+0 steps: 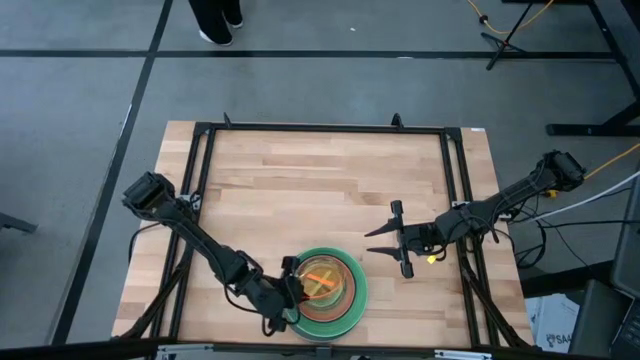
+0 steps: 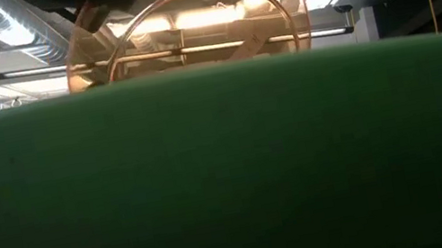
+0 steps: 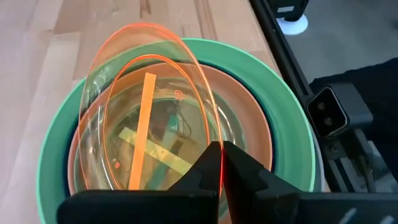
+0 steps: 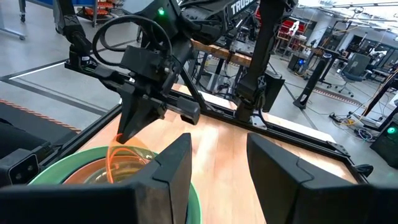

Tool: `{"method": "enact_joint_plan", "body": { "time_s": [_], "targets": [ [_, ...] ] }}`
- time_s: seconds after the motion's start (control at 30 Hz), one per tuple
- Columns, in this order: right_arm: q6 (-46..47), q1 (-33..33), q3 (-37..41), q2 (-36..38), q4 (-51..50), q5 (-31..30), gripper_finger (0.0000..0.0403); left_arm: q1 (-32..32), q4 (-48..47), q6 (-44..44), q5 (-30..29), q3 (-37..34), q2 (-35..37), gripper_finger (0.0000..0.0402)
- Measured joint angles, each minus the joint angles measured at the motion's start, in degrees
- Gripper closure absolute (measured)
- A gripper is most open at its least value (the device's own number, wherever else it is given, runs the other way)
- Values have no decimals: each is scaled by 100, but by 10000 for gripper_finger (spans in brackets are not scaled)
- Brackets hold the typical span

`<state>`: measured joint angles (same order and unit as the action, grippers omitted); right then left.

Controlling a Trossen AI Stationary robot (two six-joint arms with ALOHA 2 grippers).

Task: Stack plastic plates
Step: Stack the orange plate on top of the light green plate, then return to Home Position

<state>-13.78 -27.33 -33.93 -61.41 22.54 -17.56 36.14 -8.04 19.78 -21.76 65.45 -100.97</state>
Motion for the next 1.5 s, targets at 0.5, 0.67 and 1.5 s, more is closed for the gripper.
{"method": "enact_joint_plan", "body": {
  "time_s": [0.5, 0.67, 1.5],
  "targets": [
    [35, -2, 0, 2, 45, 2, 254, -299, -15, 416, 1023, -2, 43, 299],
    [55, -1, 0, 1, 103, 3, 254, -341, -61, 617, 1717, 23, 176, 291],
    [757, 98, -2, -189, -2, -389, 254, -1635, -391, -615, 280, -1746, 3006, 300]
  ]
}}
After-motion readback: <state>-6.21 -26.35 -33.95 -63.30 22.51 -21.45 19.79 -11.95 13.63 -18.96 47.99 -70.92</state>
